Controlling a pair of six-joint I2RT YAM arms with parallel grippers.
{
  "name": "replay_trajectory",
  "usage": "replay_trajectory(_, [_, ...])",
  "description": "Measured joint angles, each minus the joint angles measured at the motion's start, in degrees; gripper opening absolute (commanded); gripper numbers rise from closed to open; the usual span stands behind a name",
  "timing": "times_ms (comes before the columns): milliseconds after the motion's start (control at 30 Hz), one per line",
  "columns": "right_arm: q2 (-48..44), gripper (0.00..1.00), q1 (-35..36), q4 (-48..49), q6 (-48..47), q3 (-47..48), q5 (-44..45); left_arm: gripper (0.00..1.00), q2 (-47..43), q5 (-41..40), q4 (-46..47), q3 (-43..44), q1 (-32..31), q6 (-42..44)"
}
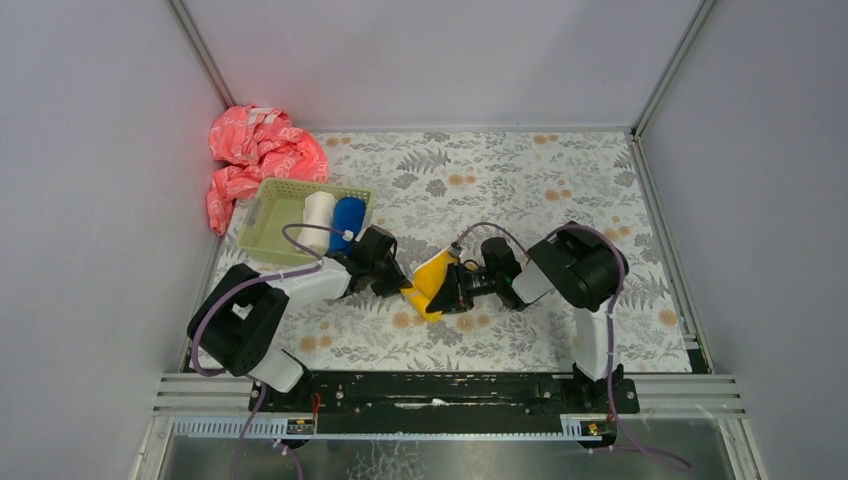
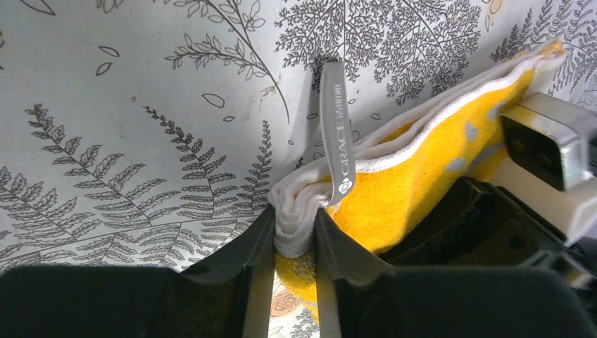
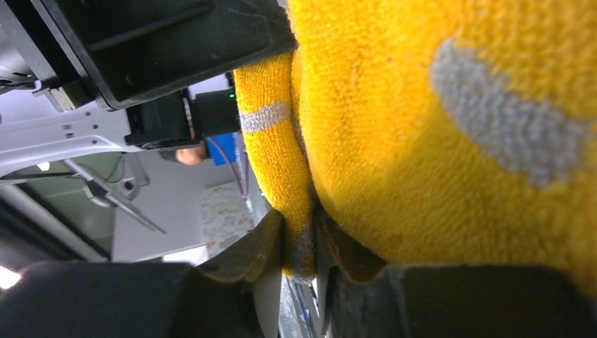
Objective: Roll the towels
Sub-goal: Roll the towel at the center of the board.
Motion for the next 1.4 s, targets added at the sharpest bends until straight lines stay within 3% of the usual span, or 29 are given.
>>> replay_trajectory(167, [-9.9, 0.55, 0.2, -22.4, -13.5, 2.8, 5.4, 0.16, 0.3, 0.5, 0.4, 0.0, 0.0, 0.2])
replay_trajectory(333, [-20.8, 0.61, 3.0, -43.6, -27.9, 7.3, 16.8, 0.16, 0.3, 0.5, 0.2, 0.1, 0.0, 0.8])
replay_trajectory(500, [-30.3, 0.61, 11.7, -58.8, -40.2, 13.3, 33.0, 0.15, 0.3, 0.5, -0.2, 0.4, 0.0, 1.2])
replay_trajectory(800, [-32.2, 0.58, 26.0, -63.6, -50.8, 15.8, 53.3, 0.16, 0.3, 0.5, -0.3, 0.4, -0.1, 1.2])
replay_trajectory(1200, [-21.9, 0.52, 30.3, -64.5, -55.0, 17.7, 64.6, 0.16, 0.3, 0.2, -0.5, 0.5, -0.4, 1.2])
replay_trajectory(1300, [-20.3, 0.43, 30.6, -65.3, -55.3, 19.0, 66.2, 0.18, 0.3, 0.1, -0.5, 0.5, -0.4, 1.2])
replay_trajectory(1400, [-19.0, 0.2, 30.8, -66.5, -55.6, 20.4, 68.3, 0.21, 0.2, -0.2, -1.0, 0.6, -0.4, 1.2])
